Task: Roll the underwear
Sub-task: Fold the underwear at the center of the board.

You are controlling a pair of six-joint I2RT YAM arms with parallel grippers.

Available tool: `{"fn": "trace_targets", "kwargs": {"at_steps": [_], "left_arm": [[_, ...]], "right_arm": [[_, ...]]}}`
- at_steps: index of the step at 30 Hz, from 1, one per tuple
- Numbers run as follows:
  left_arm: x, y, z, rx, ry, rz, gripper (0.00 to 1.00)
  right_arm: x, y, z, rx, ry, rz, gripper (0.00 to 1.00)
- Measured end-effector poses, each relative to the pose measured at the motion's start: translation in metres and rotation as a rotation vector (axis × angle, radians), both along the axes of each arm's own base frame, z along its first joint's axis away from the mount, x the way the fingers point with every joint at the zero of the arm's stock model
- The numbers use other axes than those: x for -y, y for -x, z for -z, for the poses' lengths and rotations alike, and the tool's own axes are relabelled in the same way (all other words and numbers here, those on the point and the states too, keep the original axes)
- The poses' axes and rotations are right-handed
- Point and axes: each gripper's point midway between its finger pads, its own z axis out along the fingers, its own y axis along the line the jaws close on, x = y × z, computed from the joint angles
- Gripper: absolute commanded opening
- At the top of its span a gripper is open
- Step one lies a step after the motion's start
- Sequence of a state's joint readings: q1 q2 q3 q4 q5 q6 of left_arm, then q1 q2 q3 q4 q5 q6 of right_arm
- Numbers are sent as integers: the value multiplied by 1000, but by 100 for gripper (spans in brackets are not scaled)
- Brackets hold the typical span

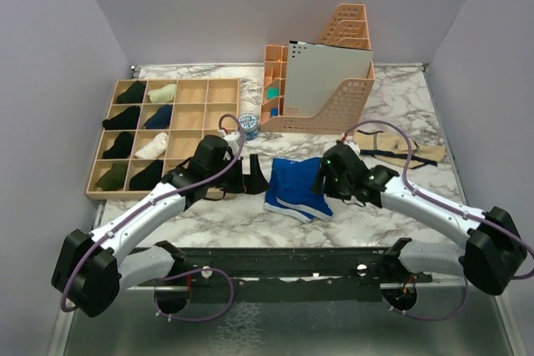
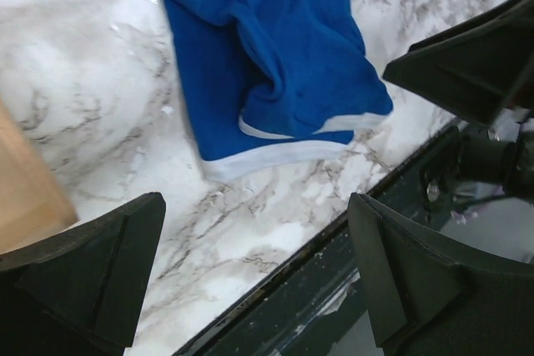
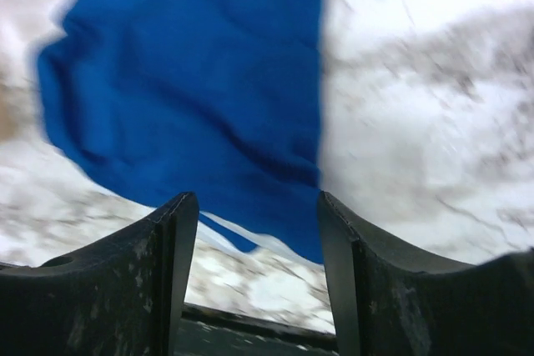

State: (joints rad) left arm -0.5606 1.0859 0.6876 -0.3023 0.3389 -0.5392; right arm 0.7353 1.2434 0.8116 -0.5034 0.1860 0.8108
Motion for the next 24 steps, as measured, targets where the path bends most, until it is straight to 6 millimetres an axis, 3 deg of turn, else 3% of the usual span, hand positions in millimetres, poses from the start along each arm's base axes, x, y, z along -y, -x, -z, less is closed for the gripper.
{"fn": "trace_targets", "kwargs": {"at_steps": [4,8,15,24], "left_arm": [[19,14,4,-12,11,80,99],[33,22,18,-44,-5,127,99],[42,21,26,-53,14,125,99],[47,16,27,-14,48,124,99]], "right_arm": [[28,31,31,-64,11,28,70],[33,39,42,-95,-22,46,71],[16,47,54,-128,-146,-15,70],[-16,65,48,-181,-317,-157,65]]}}
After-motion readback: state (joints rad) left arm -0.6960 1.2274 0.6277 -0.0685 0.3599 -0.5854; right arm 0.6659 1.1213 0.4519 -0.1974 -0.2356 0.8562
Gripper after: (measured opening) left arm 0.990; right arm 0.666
